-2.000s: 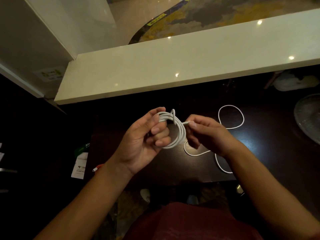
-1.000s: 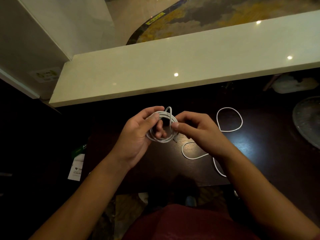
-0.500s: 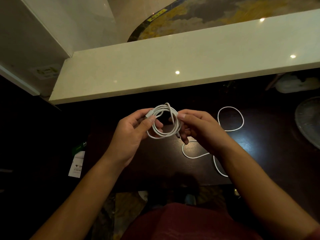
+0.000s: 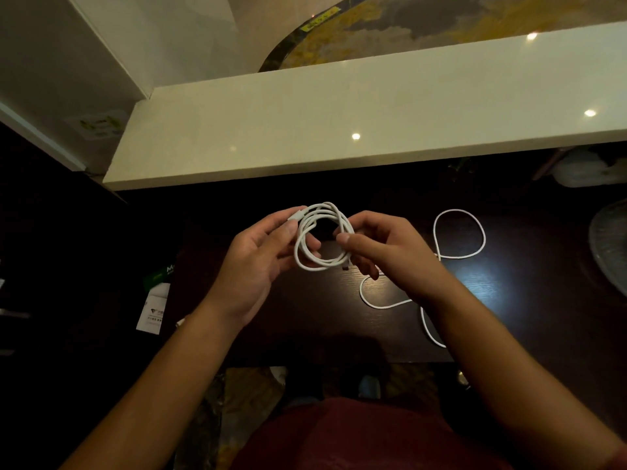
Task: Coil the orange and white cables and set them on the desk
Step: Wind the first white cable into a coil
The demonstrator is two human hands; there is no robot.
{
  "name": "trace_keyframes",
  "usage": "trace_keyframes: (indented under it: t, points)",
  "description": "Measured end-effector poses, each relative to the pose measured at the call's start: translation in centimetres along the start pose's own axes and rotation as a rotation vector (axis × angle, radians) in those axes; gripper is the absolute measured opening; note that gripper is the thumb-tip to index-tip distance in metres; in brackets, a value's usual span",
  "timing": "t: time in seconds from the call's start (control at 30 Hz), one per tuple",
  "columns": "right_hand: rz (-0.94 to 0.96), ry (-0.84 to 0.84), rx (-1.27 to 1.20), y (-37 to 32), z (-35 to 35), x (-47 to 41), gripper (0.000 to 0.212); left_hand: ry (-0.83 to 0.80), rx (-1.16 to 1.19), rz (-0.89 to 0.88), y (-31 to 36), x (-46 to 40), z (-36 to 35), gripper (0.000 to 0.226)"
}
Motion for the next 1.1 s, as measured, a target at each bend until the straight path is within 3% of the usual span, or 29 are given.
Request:
trace_keyframes:
  t: [0.33, 0.53, 0.83, 0.97, 1.1]
  points:
    - [-0.058, -0.071, 0.053, 1.6, -5.7, -2.1, 0.004, 0.178, -0.060, 0.039, -1.6, 1.4, 7.2, 0.024]
    - [-0.085, -0.142, 0.176, 2.2, -11.2, -3.1, 0.015, 0.189, -0.162, -0.008, -1.4, 1.4, 11.8, 0.016]
    - [-0.036, -0.020, 0.212, 1.2, -14.2, -4.6, 0.023, 0.207, -0.230, -0.052, 1.4, 0.6, 17.1, 0.008]
    - [0.040, -0.020, 0.372, 0.9, -14.8, -4.0, 0.018, 0.204, -0.332, -0.118, 2.5, 1.0, 18.7, 0.010]
    - [0.129, 0.103, 0.524, 0.4, -13.3, -3.8, 0.016, 0.143, -0.260, -0.069, 1.7, 1.5, 18.2, 0.009]
Point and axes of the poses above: each hand's wrist, its own x-axis away from the middle knuckle, its own z-axis out of the back of the hand, y = z × x, the point moved 9 cm from there along -x, towards the middle knuckle, and after that the axes turned 6 degrees about y, right-handed, at the moved point
